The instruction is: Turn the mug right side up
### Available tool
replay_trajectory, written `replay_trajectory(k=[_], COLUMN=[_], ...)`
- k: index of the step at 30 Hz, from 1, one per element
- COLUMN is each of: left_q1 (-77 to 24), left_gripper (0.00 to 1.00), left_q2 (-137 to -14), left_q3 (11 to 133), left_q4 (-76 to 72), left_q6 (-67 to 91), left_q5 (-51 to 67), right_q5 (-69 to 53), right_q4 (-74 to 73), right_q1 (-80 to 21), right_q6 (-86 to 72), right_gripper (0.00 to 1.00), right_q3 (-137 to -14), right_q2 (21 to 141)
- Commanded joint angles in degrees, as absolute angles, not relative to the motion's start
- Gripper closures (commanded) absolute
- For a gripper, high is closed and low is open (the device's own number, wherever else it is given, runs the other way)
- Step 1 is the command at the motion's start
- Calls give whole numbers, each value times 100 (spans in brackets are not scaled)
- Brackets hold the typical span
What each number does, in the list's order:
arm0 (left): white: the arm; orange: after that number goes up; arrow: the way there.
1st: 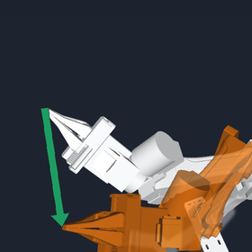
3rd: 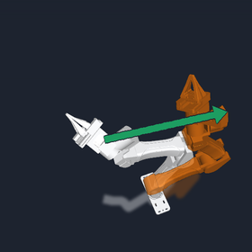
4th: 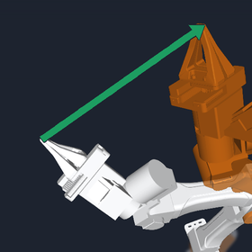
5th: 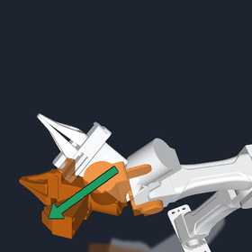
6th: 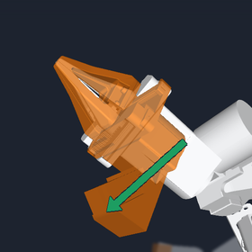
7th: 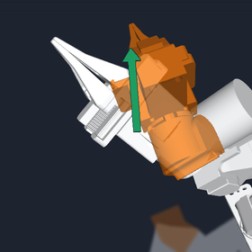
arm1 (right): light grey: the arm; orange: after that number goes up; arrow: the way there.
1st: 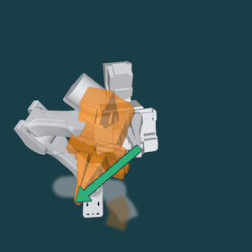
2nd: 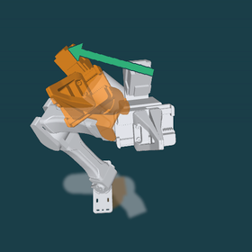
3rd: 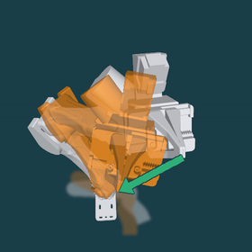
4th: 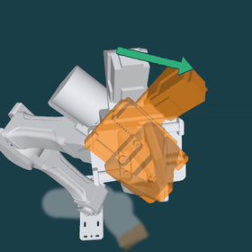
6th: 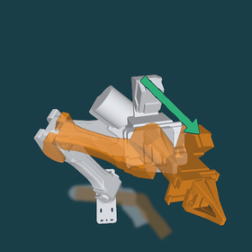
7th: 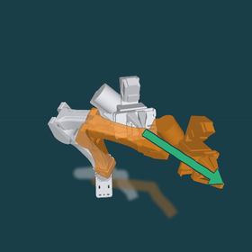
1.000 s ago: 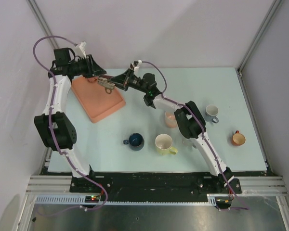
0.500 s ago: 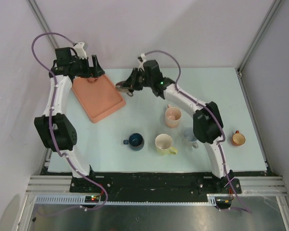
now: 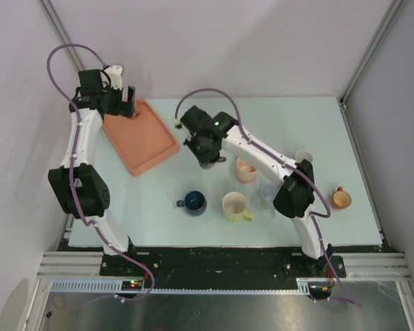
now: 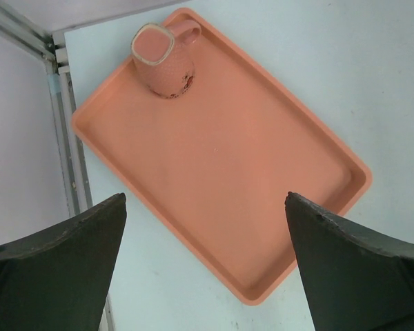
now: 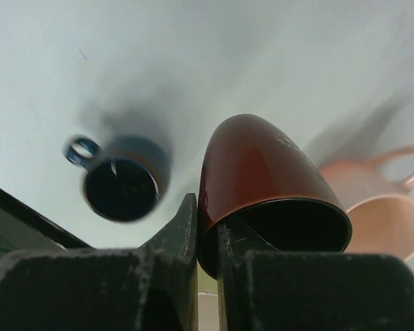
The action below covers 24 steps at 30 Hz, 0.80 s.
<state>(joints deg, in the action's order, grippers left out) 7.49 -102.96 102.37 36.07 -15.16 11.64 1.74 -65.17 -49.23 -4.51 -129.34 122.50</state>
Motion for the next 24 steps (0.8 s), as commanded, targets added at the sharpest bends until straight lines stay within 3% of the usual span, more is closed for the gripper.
replay_trajectory(k=[1,12,18,21,24], left_q1=[743,554,543,521,445], left_gripper=[0,0,0,0,0], left_q2=[-10043,-10741,-12074,-12633,-12997], left_q3=[10186,10626,12185,12782,13184], left_q4=[3660,3741,3816,3822,3814], left_q6=[-1920,-3886,-3897,-3971,-4701], left_q5=[937,512,-306,-287,-175], right_q5=[602,276,400,391,416], right_q4=[-7295,-6479,-6397,-6355,-6429], right_q1=[-5090,-5093,-5007,-4987,-4986], right_q6=[149,40,-35,-126,-137], right_gripper=[100,100,100,87,56], right_q3=[-12517,-11226,-10978,-10964,-11040], right_q2=[12383,12594,12772,12747,12686])
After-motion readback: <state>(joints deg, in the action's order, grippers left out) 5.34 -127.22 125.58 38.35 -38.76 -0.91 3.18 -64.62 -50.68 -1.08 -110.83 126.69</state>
